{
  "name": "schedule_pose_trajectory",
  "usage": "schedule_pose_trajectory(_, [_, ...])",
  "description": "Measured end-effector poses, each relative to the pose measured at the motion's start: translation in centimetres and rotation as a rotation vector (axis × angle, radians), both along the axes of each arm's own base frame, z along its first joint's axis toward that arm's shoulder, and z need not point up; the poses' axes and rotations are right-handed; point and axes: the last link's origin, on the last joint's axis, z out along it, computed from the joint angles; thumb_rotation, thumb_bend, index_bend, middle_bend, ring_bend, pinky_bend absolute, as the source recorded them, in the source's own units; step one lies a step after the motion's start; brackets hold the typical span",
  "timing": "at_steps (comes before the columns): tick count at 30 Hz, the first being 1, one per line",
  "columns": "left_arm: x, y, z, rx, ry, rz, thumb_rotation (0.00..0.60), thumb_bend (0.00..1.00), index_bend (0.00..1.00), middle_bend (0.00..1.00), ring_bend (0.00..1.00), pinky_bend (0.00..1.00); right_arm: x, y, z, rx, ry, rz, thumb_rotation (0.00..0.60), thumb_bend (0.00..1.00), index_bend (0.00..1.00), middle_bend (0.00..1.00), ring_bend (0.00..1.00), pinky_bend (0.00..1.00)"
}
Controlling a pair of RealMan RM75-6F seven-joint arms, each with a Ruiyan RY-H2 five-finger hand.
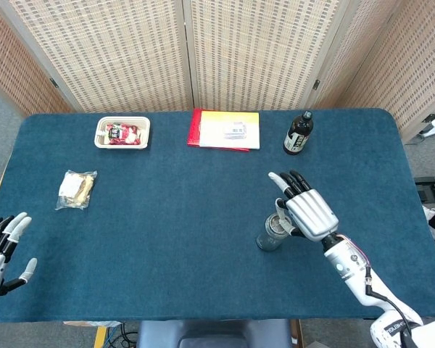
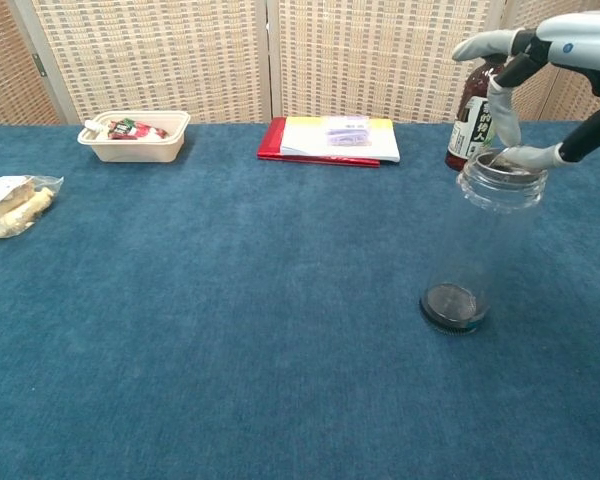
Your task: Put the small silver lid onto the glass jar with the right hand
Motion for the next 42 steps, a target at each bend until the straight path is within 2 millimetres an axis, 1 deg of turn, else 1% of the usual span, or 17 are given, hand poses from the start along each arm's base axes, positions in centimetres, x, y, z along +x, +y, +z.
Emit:
schedule_pose_trajectory(2, [0.0, 0.0, 0.0, 0.001, 0.000, 0.001, 0.600, 0.38, 0.00, 0.05, 0.00, 0.00, 0.0, 0.1, 0.1, 0.008, 0.008, -0.005, 0.600, 0.38, 0.52, 0.00, 0.00, 0.00])
schedule_pose_trajectory(5, [0.0, 0.1, 0.0, -0.001, 0.003, 0.000, 0.600, 0.39, 0.00, 0.05, 0.00, 0.00, 0.1, 0.3, 0.4, 0.014, 0.012, -0.008, 0.600, 0.37, 0.45, 0.00, 0.00, 0.00])
schedule_pose_trajectory(10, [-0.1, 0.1, 0.0, 0.003, 0.007, 0.004, 0.600, 0.39, 0.00, 0.05, 0.00, 0.00, 0.5, 0.7, 1.4, 0.009, 0.020, -0.007, 0.600, 0.37, 0.41, 0.00, 0.00, 0.00])
schedule_pose_trajectory(14, [0.0, 0.1, -0.1, 0.003, 0.009, 0.005, 0.600, 0.39, 0.00, 0.05, 0.00, 0.00, 0.3, 1.0, 2.0, 0.004, 0.043, -0.014, 0.600, 0.37, 0.38, 0.00, 0.00, 0.00])
schedule_pose_trajectory(20, [0.0, 0.0, 0.0, 0.006, 0.009, 0.003, 0.600, 0.39, 0.00, 0.05, 0.00, 0.00, 0.2, 0.9, 1.7, 0.012, 0.044, -0.019, 0.600, 0.37, 0.37, 0.00, 0.00, 0.00])
schedule_pose_trajectory(32, [-0.1, 0.0, 0.3, 0.014, -0.005, 0.004, 0.600, 0.39, 0.00, 0.05, 0.00, 0.00, 0.8, 0.5, 1.1, 0.020, 0.038, -0.001, 0.600, 0.36, 0.37, 0.00, 0.00, 0.00])
schedule_pose_trajectory(38, [-0.1, 0.0, 0.3, 0.017, 0.001, 0.007, 0.600, 0.39, 0.00, 0.05, 0.00, 0.00, 0.9, 0.8, 1.8, 0.007, 0.014, 0.000, 0.600, 0.36, 0.37, 0.00, 0.00, 0.00])
schedule_pose_trajectory(42, [-0.1, 0.1, 0.2, 0.018, 0.011, 0.009, 0.600, 0.39, 0.00, 0.05, 0.00, 0.00, 0.9, 1.6, 2.7, 0.018, -0.012, -0.004, 0.600, 0.36, 0.37, 0.00, 0.00, 0.00])
